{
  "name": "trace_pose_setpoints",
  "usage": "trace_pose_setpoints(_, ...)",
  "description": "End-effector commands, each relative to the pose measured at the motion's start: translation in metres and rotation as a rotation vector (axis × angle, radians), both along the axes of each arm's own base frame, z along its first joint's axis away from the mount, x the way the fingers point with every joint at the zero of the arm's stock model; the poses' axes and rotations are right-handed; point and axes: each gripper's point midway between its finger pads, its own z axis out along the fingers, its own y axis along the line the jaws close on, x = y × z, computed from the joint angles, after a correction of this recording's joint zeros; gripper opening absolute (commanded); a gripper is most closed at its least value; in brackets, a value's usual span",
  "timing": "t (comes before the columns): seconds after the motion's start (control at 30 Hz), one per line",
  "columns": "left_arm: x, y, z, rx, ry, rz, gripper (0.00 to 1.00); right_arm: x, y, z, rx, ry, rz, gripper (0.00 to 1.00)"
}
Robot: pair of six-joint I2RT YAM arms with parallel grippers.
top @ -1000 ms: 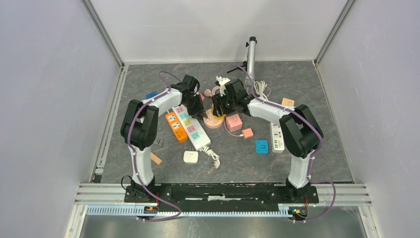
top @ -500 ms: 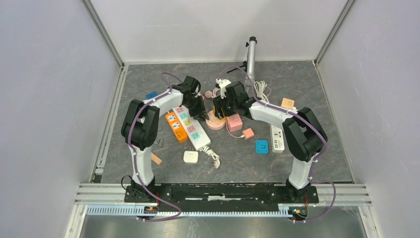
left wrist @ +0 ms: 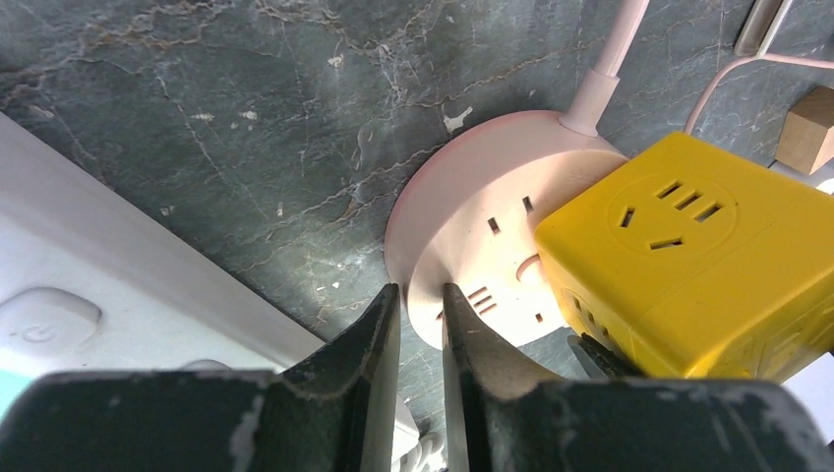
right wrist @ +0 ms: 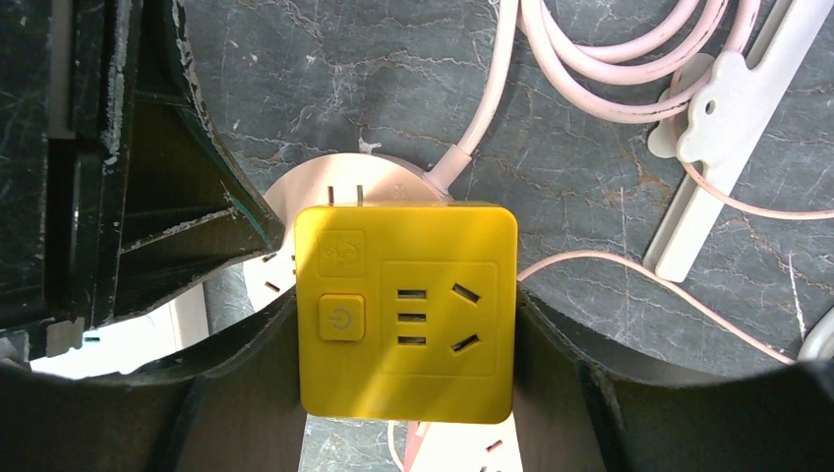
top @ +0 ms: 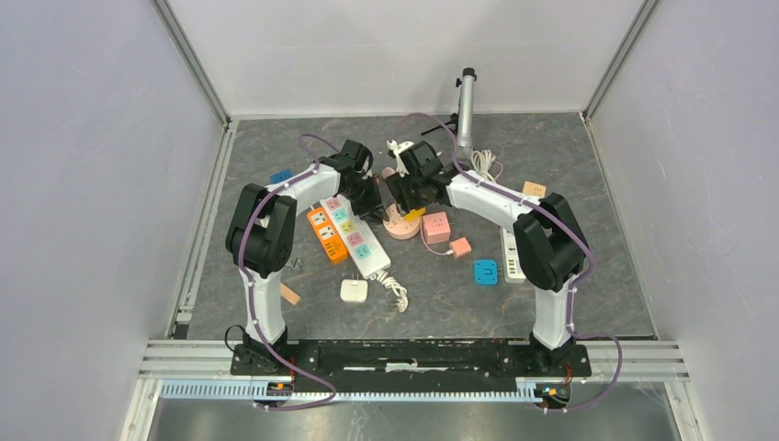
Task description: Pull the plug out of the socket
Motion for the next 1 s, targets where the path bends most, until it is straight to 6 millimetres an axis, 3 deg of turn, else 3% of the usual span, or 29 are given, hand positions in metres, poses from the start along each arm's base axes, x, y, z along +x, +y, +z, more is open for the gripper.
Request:
trace_pose_setpoints(0.0, -0.046, 0.065, -0.084, 0.352, 0.167, -0.026, 0.28, 0.027, 0.034, 0.071, 0.19, -0.167, 0.021, 0.0)
trace_pose_setpoints(0.2, -0.044, 0.063, -0.081, 0.342, 0.16, -0.021, 0.3, 0.011, 0.06, 0.088, 0.369, -0.127, 0.175, 0.0)
trace_pose_setpoints(0.43, -0.025, 0.04, -0.049, 0.21, 0.056, 0.02, 0.51, 0.005, 0.056, 0.059, 0.372, -0.136, 0.093, 0.0)
trace_pose_setpoints(0.5, -0.022, 0.035, -0.044, 0.181, 0.035, 0.022, 0.54, 0.006, 0.056, 0.06, 0.391, -0.154, 0.066, 0.0)
trace_pose_setpoints(0.77, -0.024, 0.017, -0.048, 0.071, 0.053, -0.002, 0.57, 0.001, 0.07, 0.067, 0.436, -0.132, 0.11, 0.0)
trace_pose_setpoints(0.97, -0.038, 0.031, -0.062, 0.158, 0.114, 0.016, 0.44, -0.004, 0.079, 0.088, 0.504, -0.124, 0.138, 0.0)
